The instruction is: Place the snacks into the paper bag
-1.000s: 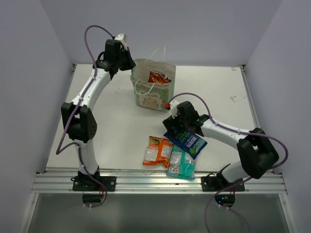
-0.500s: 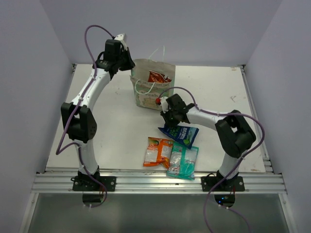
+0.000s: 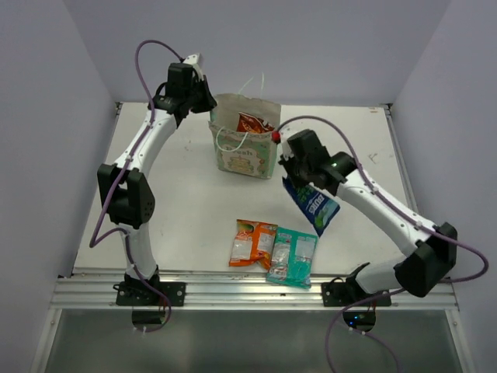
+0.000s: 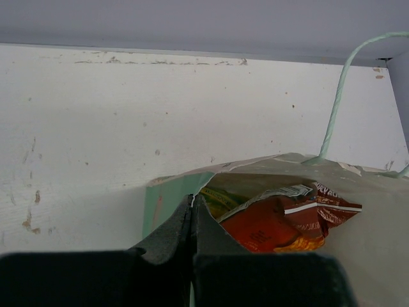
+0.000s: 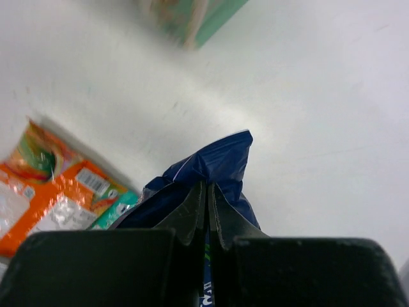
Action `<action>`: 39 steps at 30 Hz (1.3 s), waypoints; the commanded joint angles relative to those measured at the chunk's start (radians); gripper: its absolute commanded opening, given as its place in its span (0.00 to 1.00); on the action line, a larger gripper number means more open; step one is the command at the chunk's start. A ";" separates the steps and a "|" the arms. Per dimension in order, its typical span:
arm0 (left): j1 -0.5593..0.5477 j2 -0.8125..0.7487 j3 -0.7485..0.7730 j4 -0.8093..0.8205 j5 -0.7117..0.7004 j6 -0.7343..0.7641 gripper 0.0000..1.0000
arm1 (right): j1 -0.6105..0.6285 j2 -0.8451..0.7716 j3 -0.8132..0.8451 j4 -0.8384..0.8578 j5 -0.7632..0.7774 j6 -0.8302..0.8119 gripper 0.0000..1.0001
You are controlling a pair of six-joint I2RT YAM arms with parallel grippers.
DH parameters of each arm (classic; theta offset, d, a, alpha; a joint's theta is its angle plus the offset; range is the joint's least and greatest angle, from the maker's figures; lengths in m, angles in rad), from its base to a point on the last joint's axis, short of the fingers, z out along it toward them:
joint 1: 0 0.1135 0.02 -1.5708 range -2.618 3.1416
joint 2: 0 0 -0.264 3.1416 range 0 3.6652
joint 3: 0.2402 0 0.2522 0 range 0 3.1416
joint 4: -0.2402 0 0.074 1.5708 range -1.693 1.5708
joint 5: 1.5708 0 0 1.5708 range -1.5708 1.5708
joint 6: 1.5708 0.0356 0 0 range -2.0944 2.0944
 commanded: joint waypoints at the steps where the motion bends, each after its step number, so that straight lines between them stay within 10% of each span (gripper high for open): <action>1: -0.003 0.010 0.044 0.004 0.034 0.001 0.00 | -0.002 -0.091 0.230 -0.119 0.271 -0.056 0.00; 19: -0.003 -0.070 -0.026 0.009 0.032 -0.009 0.00 | 0.020 0.308 0.704 0.994 0.295 -0.225 0.00; 29: -0.003 -0.130 -0.088 0.001 0.019 -0.016 0.00 | 0.086 0.492 0.972 1.030 0.241 -0.199 0.00; 39: -0.005 -0.171 -0.138 0.012 0.016 -0.025 0.00 | 0.118 0.414 0.573 1.046 0.255 -0.081 0.00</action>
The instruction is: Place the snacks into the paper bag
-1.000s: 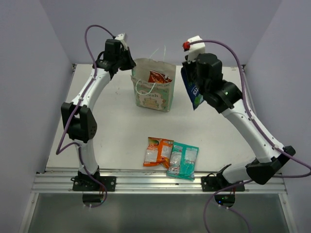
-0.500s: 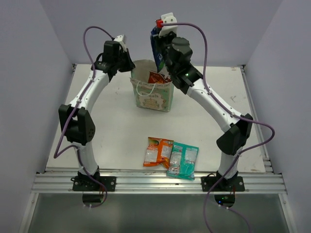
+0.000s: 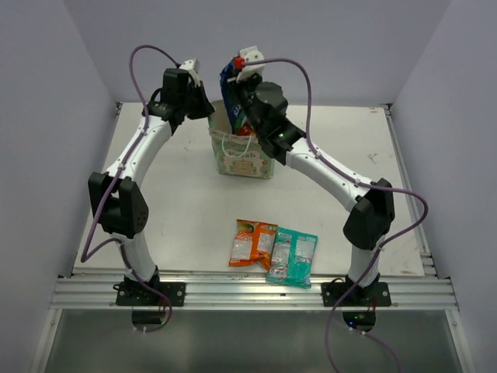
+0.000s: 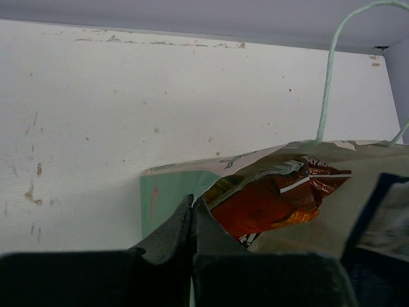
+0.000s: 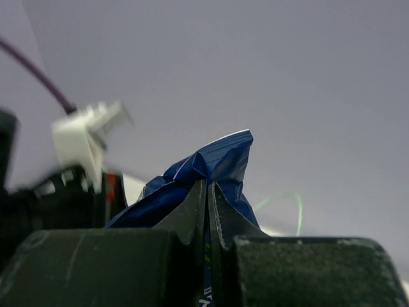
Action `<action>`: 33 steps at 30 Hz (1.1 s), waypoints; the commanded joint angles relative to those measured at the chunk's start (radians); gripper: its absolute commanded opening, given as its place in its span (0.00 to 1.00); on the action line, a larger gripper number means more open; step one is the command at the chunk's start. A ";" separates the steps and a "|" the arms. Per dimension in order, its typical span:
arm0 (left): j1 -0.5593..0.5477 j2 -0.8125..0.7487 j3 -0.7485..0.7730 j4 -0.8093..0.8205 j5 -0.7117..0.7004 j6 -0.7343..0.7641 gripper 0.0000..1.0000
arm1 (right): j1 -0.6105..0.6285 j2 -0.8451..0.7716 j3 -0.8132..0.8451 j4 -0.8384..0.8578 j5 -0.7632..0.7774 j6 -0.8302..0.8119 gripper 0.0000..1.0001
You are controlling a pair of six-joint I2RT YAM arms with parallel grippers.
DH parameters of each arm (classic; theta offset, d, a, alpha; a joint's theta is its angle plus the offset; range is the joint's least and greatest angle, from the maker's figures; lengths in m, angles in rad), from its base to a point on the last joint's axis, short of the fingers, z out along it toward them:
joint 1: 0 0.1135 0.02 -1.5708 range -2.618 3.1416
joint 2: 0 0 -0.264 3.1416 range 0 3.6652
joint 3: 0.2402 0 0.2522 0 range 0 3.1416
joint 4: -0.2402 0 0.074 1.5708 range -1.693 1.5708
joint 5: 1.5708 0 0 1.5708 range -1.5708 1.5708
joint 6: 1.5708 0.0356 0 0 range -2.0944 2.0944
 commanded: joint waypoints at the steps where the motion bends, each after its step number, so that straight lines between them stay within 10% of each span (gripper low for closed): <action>1: -0.005 -0.067 -0.016 0.013 0.006 -0.018 0.00 | 0.017 -0.055 -0.122 0.015 0.021 0.045 0.00; 7: -0.005 -0.077 -0.030 0.018 0.007 -0.015 0.00 | 0.035 -0.116 -0.268 -0.015 0.047 0.050 0.06; 10: -0.005 -0.077 -0.032 0.021 0.016 -0.015 0.00 | 0.055 -0.163 -0.261 -0.060 0.038 0.010 0.62; 13: -0.005 -0.072 -0.033 0.025 0.022 -0.015 0.00 | 0.080 -0.225 -0.198 -0.185 0.023 -0.047 0.86; 22: -0.005 -0.103 -0.087 0.032 0.024 -0.003 0.00 | 0.098 -0.459 -0.413 -0.812 -0.253 0.051 0.88; 33: -0.006 -0.170 -0.225 0.061 0.030 0.026 0.00 | 0.198 -0.500 -0.842 -0.681 -0.373 0.329 0.87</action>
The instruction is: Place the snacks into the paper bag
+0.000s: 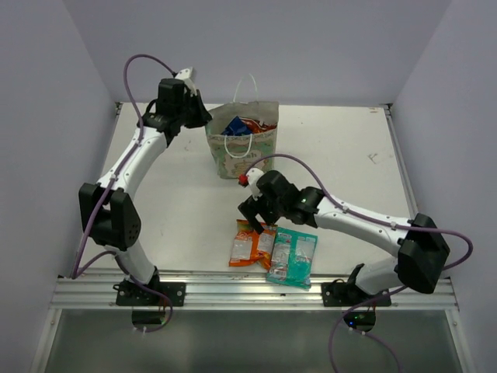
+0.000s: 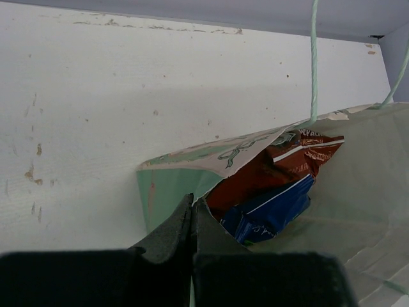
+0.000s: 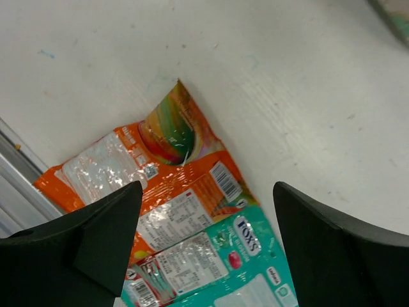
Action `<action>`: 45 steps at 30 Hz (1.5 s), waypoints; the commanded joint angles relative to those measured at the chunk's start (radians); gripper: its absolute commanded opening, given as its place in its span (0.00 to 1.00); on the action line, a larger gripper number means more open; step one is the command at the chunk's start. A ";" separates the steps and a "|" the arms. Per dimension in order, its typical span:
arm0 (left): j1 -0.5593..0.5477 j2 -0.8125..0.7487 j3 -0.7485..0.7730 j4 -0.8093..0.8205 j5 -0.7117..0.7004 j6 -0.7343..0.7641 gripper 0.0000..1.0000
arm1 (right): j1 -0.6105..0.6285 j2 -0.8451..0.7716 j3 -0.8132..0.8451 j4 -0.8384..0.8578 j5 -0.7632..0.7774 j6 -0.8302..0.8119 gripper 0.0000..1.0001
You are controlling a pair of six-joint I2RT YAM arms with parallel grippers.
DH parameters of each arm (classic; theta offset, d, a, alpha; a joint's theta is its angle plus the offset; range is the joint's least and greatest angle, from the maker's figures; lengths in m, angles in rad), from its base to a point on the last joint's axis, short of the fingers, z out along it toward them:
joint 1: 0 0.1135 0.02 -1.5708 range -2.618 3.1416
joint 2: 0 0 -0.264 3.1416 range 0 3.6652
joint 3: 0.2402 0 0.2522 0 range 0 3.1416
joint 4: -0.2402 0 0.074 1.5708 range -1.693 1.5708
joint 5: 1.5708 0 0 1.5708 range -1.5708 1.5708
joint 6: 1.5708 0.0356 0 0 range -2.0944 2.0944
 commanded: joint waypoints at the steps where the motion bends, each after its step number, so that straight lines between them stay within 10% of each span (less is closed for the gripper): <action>1: -0.005 -0.049 -0.050 0.001 0.025 0.025 0.00 | 0.036 -0.012 0.006 0.091 -0.049 0.116 0.87; 18: -0.005 -0.034 -0.023 0.007 0.050 0.062 0.00 | 0.142 0.238 -0.169 0.155 -0.061 0.149 0.78; 22: -0.005 -0.012 0.005 0.004 0.054 0.065 0.00 | 0.142 0.243 -0.233 0.157 -0.055 0.197 0.14; 27: -0.005 -0.003 0.031 -0.008 0.042 0.071 0.00 | 0.142 0.101 -0.197 0.054 0.039 0.209 0.00; 37: -0.005 0.026 0.086 -0.028 0.048 0.071 0.00 | 0.144 -0.096 0.675 -0.510 0.361 0.113 0.00; 41: -0.005 0.032 0.103 -0.033 0.047 0.073 0.00 | 0.141 -0.048 0.785 -0.338 0.553 -0.135 0.00; 45: -0.005 0.038 0.114 -0.033 0.051 0.065 0.00 | 0.058 -0.024 0.621 0.177 0.550 -0.301 0.00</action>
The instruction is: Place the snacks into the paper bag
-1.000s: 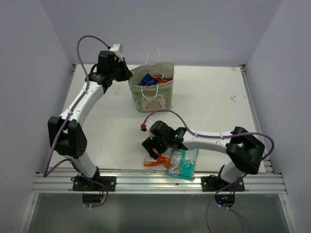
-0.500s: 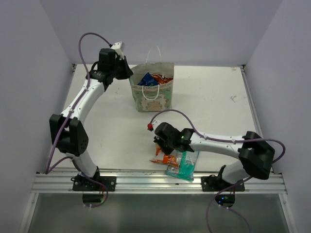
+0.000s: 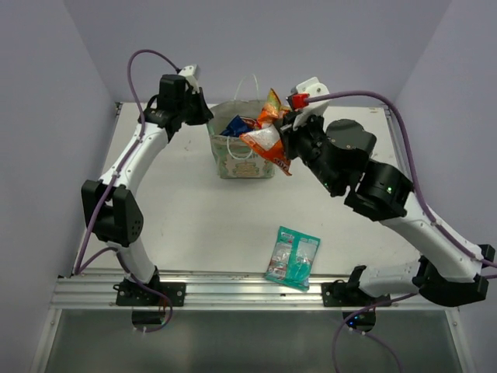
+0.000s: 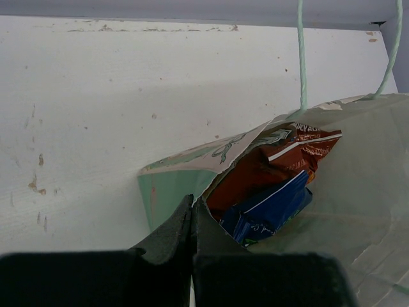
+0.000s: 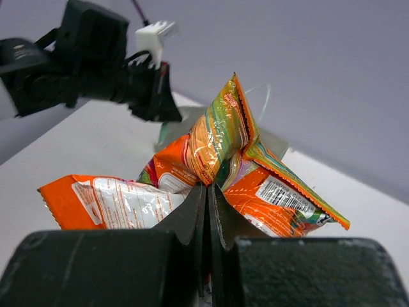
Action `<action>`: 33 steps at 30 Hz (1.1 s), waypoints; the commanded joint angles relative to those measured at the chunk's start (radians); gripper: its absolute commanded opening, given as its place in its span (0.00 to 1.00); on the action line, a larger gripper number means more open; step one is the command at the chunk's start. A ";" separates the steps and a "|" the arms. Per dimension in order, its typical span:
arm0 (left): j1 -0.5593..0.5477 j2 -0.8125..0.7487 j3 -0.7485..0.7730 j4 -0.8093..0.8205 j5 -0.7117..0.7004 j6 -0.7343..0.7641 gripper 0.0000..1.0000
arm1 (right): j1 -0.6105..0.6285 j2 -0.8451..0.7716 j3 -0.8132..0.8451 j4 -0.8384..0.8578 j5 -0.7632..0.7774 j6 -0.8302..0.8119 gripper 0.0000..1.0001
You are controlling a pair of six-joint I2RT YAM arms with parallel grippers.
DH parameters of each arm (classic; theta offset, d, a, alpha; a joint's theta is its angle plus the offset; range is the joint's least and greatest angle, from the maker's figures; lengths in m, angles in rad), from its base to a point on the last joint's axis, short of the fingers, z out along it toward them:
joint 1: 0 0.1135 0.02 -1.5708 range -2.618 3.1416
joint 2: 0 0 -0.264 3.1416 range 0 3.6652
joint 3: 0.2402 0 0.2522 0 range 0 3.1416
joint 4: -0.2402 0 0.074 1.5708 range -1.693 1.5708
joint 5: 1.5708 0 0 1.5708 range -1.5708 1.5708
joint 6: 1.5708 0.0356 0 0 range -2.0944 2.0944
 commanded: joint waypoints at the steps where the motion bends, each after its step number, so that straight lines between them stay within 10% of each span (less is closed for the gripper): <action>1: -0.005 0.008 0.057 0.007 0.025 0.007 0.00 | -0.084 0.115 -0.131 0.346 0.056 -0.197 0.00; 11: -0.006 0.008 0.074 0.009 0.027 -0.007 0.00 | -0.216 0.398 -0.078 0.756 -0.012 -0.289 0.00; 24: -0.005 0.023 0.087 0.004 0.036 -0.009 0.00 | -0.249 0.598 0.177 0.683 -0.055 -0.239 0.00; 33: -0.005 0.018 0.087 0.006 0.036 0.000 0.00 | -0.249 0.547 -0.053 0.635 -0.059 -0.151 0.00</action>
